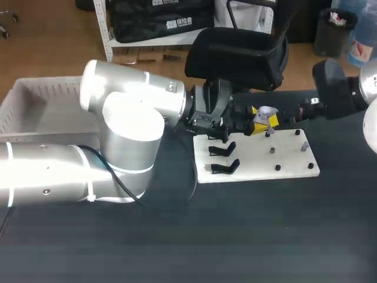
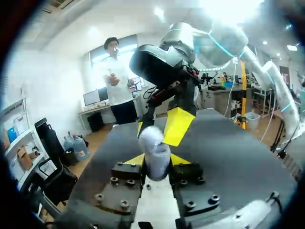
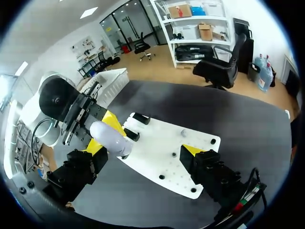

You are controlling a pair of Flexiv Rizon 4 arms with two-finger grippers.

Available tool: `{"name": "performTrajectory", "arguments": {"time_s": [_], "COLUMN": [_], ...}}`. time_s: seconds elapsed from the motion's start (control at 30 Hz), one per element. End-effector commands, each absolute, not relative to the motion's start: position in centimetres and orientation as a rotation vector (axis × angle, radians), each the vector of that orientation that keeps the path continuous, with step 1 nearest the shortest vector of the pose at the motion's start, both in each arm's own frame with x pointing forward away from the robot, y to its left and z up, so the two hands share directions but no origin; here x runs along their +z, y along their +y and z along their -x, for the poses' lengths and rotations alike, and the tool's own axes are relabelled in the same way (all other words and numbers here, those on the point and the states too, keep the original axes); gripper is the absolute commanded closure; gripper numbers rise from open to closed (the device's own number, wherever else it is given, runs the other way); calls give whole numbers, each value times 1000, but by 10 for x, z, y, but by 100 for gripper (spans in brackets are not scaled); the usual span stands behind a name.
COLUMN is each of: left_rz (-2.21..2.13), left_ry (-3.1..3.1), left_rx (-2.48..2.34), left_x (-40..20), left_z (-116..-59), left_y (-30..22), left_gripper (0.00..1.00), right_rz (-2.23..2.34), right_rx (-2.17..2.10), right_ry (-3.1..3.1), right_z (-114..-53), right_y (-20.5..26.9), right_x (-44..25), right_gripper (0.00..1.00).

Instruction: Pick up each earbud case from the left stands, insert the matching earbuds, close the lid, and place the case in the box.

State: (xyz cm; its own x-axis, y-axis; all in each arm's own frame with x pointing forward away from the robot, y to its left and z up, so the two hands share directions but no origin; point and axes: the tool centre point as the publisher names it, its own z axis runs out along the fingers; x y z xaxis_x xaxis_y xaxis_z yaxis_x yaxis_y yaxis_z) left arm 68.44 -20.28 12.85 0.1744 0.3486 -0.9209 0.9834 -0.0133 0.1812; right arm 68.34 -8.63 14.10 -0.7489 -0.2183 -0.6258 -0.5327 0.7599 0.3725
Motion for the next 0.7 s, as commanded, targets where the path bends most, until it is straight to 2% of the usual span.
{"name": "performTrajectory", "arguments": {"time_s": [0.03,0.7], "left_rz": [-1522,-1329], "left_ry": [1327,1244], "left_rx": [-869,-1165], "left_x": [124,138], "left_z": [-680,-693], "left_y": [-202,-178], "left_gripper": [100,100], "right_rz": [558,461], "right_rx": [725,366], "right_ry": [2389,2511], "right_z": [-682,-672], "right_y": [-90,-131], "right_x": [144,154], "right_gripper": [0,0]}}
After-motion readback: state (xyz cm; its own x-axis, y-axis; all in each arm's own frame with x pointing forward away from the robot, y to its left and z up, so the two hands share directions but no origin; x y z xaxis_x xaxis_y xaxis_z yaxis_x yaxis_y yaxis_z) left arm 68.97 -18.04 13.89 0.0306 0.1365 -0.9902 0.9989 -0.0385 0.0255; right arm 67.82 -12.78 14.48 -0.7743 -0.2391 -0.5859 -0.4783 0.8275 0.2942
